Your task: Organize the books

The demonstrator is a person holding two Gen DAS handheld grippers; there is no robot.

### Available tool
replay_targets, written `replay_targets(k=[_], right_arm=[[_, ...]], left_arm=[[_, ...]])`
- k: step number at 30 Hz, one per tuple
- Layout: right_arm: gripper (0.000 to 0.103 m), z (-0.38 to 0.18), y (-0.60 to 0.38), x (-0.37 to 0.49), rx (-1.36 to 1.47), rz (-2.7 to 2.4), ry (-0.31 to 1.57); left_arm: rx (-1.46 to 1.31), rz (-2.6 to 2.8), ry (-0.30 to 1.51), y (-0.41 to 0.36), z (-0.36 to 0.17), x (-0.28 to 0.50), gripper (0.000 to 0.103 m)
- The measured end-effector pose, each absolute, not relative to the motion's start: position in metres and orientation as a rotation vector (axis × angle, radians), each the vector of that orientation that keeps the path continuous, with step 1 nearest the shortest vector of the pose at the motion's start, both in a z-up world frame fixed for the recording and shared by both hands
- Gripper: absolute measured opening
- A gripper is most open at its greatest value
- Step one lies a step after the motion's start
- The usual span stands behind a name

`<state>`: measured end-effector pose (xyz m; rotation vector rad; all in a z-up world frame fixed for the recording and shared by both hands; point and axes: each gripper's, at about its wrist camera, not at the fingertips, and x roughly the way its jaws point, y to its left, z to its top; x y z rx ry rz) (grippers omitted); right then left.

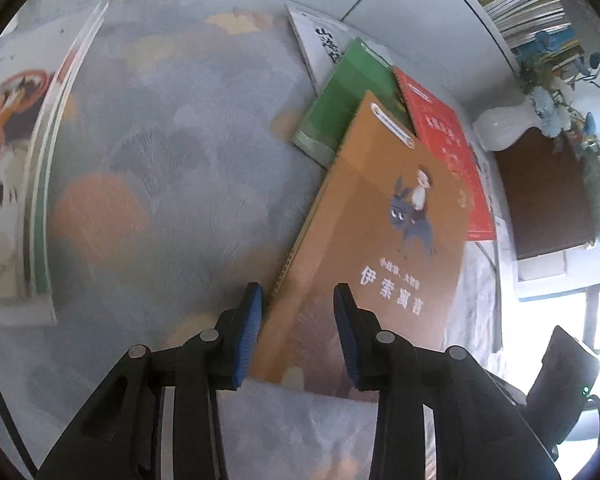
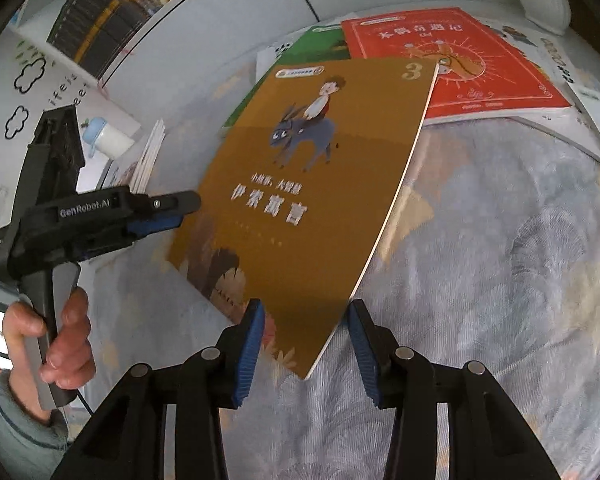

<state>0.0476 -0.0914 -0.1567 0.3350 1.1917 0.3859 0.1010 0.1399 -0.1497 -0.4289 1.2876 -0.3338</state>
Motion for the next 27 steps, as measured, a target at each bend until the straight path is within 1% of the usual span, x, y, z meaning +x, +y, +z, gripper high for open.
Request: replay_targets(k=[5,10,12,16,17,20,22,24,27], right_arm=[[0.043,-0.157,-0.105,0.043,0.304,0.389,1.203],[0.044,-0.156,-0.139,0.037,0.307,0.4,1.243],[0.043,-0.157,-0.152,0.031,0.297,0.429,1.263],[0.043,-0.155,-0.159,0.019,0.232,0.447,1.263],[0.043,-0.154,-0.156,0.016,0.186,0.456,1.253],[0.034,-0.153,-0.144,0.007,0.084,0.483,1.197],[0.034,-0.154,-0.14,0.003,0.045,0.482,1.177],[0.035,-0.157,-0.142,0.001,0.025,0.487,1.162],[0.034,-0.16,-0.155,0.004,0.112,0.525,1.174]], left_arm=[[-0.471,-0.429,1.306,0.13,-0.15,0.073,0.032],[-0.42,-0.533,1.38,0.098,-0.157,0.027,0.032],[-0.422,-0.495,1.352,0.094,-0.156,0.016,0.032],[-0.465,-0.44,1.356,0.093,-0.157,0.007,0.032],[-0.45,-0.433,1.359,0.09,-0.157,0.005,0.032],[-0.424,-0.398,1.356,0.084,-0.154,0.004,0.032],[-0.479,-0.391,1.324,0.088,-0.148,0.002,0.032],[-0.606,-0.445,1.242,0.098,-0.133,-0.002,0.032],[-0.77,-0.525,1.153,0.106,-0.118,-0.005,0.032]])
